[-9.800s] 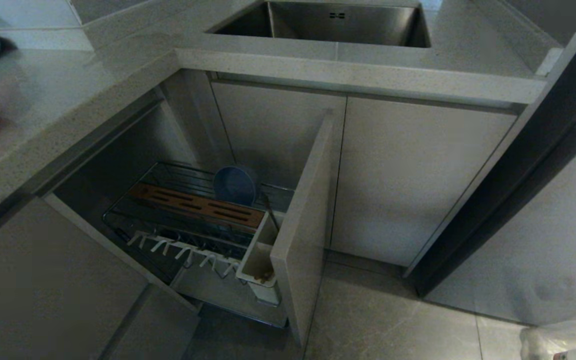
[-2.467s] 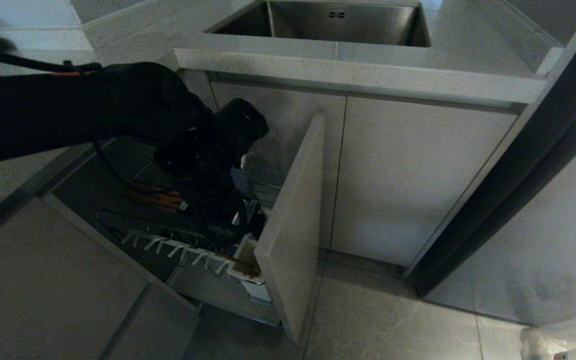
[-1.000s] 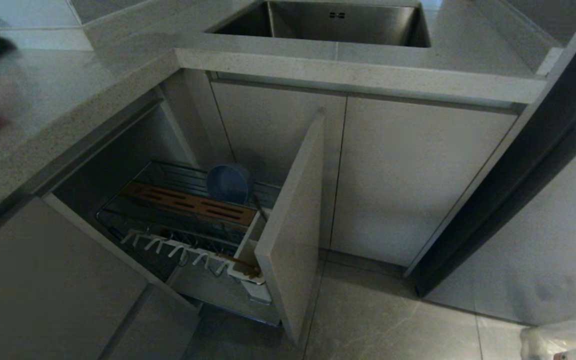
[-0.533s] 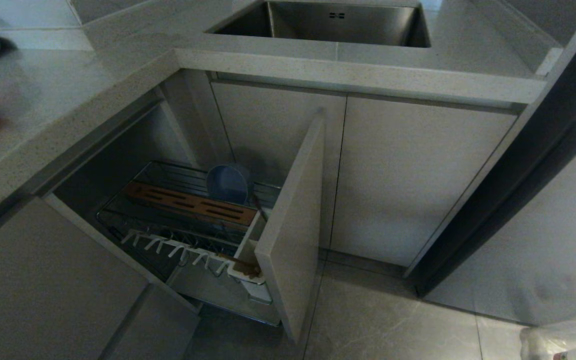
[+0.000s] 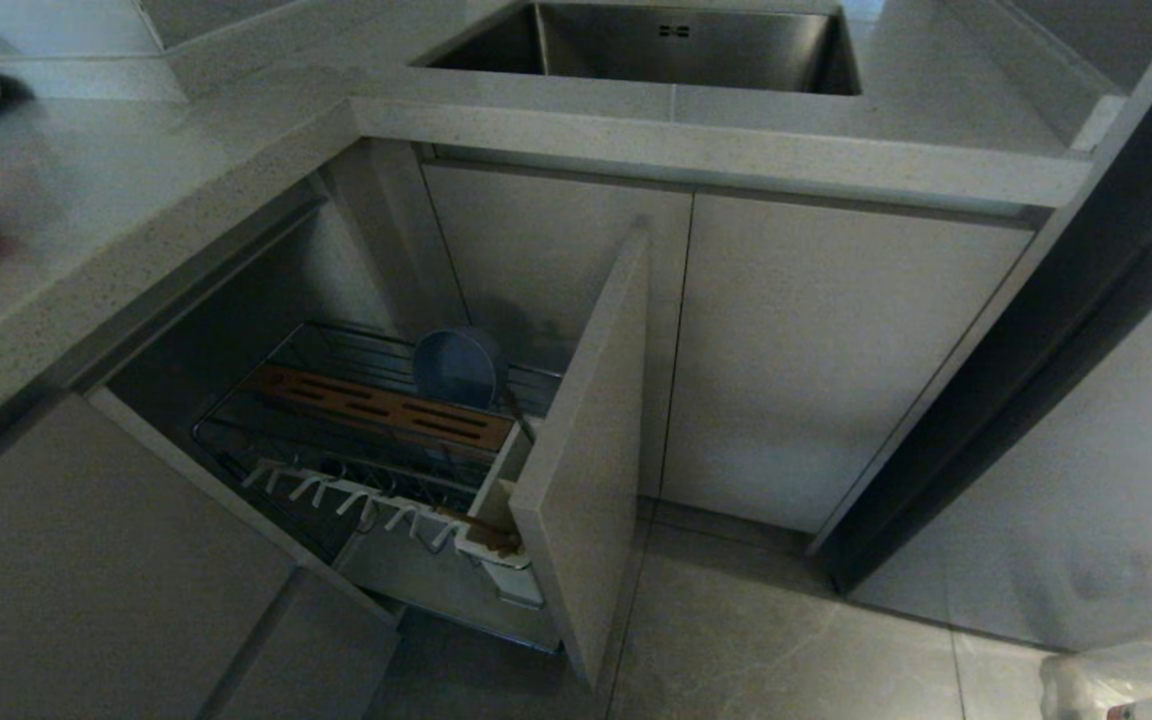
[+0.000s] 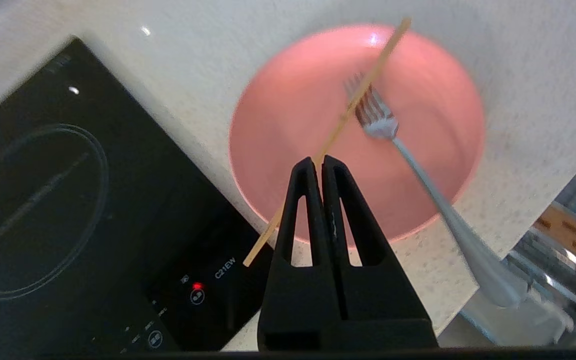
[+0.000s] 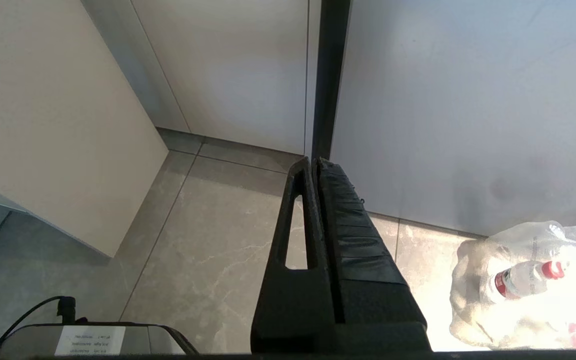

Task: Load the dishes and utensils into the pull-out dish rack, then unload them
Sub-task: Pick up the chopsticks and place it in the cupboard

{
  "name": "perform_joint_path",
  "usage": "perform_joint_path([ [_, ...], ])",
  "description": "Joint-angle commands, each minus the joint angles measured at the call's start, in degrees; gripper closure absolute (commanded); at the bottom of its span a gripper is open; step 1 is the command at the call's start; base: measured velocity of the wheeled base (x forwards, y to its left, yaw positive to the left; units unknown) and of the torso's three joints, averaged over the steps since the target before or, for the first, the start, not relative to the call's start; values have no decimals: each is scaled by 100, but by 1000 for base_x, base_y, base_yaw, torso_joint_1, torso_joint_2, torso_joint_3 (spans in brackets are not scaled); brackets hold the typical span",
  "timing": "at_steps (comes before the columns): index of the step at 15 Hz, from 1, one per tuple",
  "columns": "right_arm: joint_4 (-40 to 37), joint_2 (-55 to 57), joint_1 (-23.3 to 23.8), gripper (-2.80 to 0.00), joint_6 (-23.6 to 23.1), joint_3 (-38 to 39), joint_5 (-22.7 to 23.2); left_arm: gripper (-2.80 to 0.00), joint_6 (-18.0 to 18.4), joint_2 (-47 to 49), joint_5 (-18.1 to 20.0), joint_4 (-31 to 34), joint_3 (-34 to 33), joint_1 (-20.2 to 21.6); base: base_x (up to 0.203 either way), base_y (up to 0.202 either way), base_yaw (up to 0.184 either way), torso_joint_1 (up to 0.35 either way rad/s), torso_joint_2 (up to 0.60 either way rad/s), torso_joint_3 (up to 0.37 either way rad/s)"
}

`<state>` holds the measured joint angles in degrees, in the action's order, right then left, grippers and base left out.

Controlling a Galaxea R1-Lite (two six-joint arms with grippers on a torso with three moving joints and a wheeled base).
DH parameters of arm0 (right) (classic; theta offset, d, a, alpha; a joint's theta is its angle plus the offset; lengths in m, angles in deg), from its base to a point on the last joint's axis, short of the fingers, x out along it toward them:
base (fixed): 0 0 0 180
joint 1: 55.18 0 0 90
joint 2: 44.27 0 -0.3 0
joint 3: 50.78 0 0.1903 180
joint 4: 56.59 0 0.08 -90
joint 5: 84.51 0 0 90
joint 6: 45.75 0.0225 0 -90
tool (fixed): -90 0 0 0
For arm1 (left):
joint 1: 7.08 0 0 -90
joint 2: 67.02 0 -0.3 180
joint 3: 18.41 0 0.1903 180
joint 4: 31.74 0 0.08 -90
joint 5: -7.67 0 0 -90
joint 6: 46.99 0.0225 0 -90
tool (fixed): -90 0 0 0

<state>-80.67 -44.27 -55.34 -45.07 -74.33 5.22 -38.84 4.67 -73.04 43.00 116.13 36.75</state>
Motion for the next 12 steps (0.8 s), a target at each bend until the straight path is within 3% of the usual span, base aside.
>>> perform_joint_path([
  [1, 0, 0, -2, 0, 2, 1, 0, 0, 134, 355, 905, 100, 8, 501, 0, 0, 0, 0, 0, 0],
  [5, 0, 0, -2, 0, 2, 1, 0, 0, 222, 733, 1840, 115, 18, 778, 0, 0, 0, 0, 0, 0],
  [12, 0, 0, -2, 0, 2, 1, 0, 0, 398, 1270, 2354, 40, 18, 1022, 0, 0, 0, 0, 0, 0],
])
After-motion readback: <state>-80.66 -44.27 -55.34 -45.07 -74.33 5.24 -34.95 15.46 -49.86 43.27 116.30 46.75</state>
